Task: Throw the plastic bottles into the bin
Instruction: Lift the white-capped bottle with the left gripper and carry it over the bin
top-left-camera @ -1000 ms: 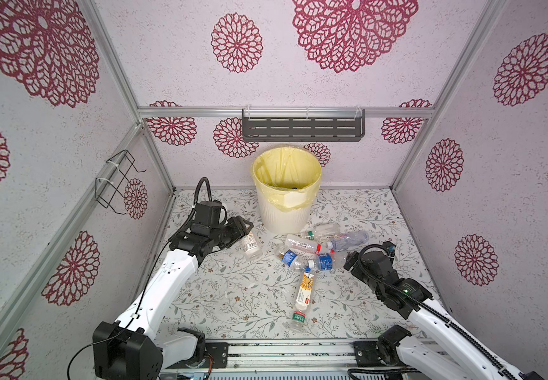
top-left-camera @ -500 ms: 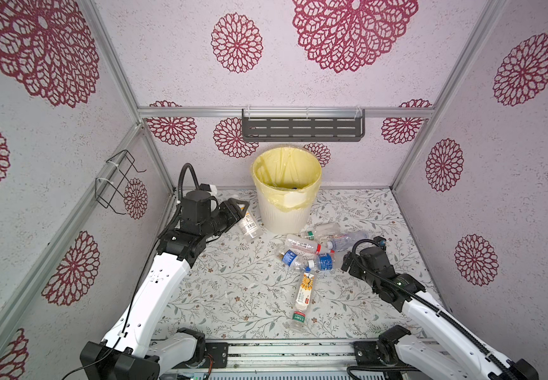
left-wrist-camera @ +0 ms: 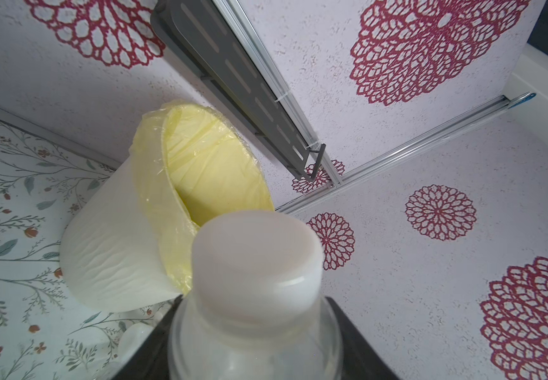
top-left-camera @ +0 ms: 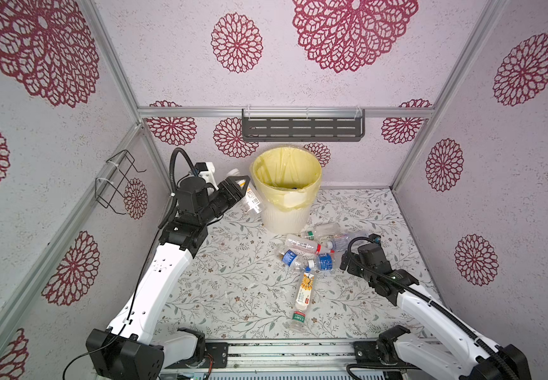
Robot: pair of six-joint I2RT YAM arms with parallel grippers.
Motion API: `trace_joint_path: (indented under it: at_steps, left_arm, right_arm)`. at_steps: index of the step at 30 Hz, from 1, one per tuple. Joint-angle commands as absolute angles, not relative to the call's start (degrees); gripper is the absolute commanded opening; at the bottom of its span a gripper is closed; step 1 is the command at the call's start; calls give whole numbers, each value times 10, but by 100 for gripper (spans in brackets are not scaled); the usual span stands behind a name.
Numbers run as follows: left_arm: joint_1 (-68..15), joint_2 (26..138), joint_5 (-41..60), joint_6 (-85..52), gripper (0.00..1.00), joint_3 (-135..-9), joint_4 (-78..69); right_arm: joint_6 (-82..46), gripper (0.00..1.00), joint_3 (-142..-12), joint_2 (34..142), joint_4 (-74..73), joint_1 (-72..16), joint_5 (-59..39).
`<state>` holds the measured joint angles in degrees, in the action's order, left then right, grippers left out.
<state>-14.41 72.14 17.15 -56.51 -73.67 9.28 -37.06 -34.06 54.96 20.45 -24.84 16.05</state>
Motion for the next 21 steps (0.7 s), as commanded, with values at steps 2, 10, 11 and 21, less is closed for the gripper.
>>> trace_joint_path:
  at_steps: [2, 10, 11, 21]
  left_arm:
    - [-136, 743, 175, -572, 47, -752, 35]
    - [-138, 912, 179, -580, 48, -944, 48]
    - [-142, 960, 179, -587, 54, -999, 53]
    - [-140, 1173, 309, -626, 97, -1385, 182]
  right_arm:
    - [-369, 99, -329, 532, 194, -244, 162]
    - [-381, 99, -329, 509, 214, -243, 168]
    - [-384, 99, -328, 505, 213, -243, 167]
    - [-405, 99, -373, 489, 252, -240, 165]
